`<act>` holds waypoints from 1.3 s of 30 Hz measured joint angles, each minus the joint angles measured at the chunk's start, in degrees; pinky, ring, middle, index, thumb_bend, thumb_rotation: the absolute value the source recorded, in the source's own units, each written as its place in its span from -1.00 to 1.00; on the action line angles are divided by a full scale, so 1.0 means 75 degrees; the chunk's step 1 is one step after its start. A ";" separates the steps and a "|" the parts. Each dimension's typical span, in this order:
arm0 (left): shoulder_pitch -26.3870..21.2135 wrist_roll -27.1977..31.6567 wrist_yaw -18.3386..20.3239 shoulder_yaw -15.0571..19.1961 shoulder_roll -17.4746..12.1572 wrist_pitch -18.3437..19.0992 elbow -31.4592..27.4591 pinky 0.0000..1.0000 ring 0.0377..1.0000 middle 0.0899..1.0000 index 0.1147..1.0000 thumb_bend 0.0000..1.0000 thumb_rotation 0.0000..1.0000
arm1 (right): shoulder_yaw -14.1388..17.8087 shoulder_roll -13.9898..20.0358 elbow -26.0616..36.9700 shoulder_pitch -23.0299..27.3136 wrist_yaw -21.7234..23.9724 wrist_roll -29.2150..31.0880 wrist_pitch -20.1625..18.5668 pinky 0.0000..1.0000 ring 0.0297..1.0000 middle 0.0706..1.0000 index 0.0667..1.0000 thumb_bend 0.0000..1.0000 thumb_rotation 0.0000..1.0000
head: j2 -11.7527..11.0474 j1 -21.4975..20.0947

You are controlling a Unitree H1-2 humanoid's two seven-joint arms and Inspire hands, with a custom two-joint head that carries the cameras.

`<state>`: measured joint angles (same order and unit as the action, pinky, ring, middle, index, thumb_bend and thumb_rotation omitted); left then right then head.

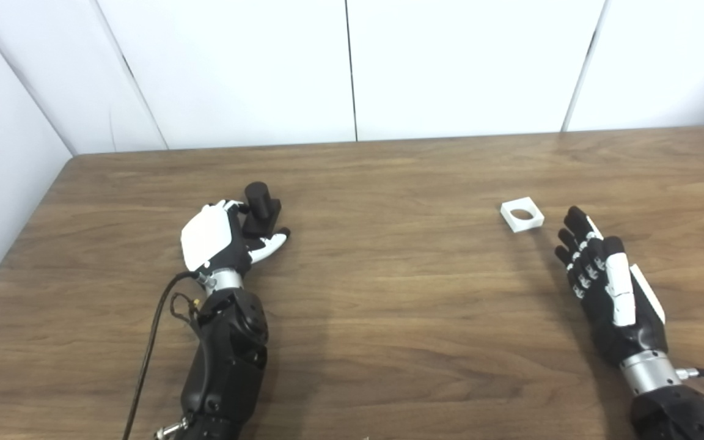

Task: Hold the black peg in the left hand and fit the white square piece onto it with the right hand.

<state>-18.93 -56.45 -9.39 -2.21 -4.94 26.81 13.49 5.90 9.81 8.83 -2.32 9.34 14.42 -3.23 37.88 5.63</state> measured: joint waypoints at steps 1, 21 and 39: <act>-0.0017 0.0021 -0.0044 -0.0016 -0.0014 -0.0001 0.0018 0.80 0.90 0.75 0.34 0.54 -0.14 | 0.0001 0.0007 0.0000 -0.0001 0.0000 0.0001 -0.0002 1.00 1.00 1.00 0.94 0.24 1.00 | 0.0000 0.0000; -0.0147 0.0803 -0.0719 -0.0303 -0.0172 -0.0116 0.0205 0.69 0.88 0.71 0.24 0.36 -0.56 | 0.0002 0.0125 0.0014 -0.0030 0.0047 0.0011 -0.0029 1.00 1.00 1.00 0.93 0.31 1.00 | -0.0023 0.0082; -0.0185 0.0692 -0.0703 -0.0380 -0.0196 -0.0132 0.0112 0.72 0.87 0.69 0.16 0.43 -0.67 | 0.0013 0.0271 0.0014 -0.0036 0.0161 0.0043 -0.0030 1.00 1.00 1.00 0.96 0.31 1.00 | 0.0012 0.0187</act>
<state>-20.32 -51.26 -14.66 -5.06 -6.41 25.83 14.33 5.99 11.84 8.94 -2.59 10.54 14.75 -3.46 37.97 7.03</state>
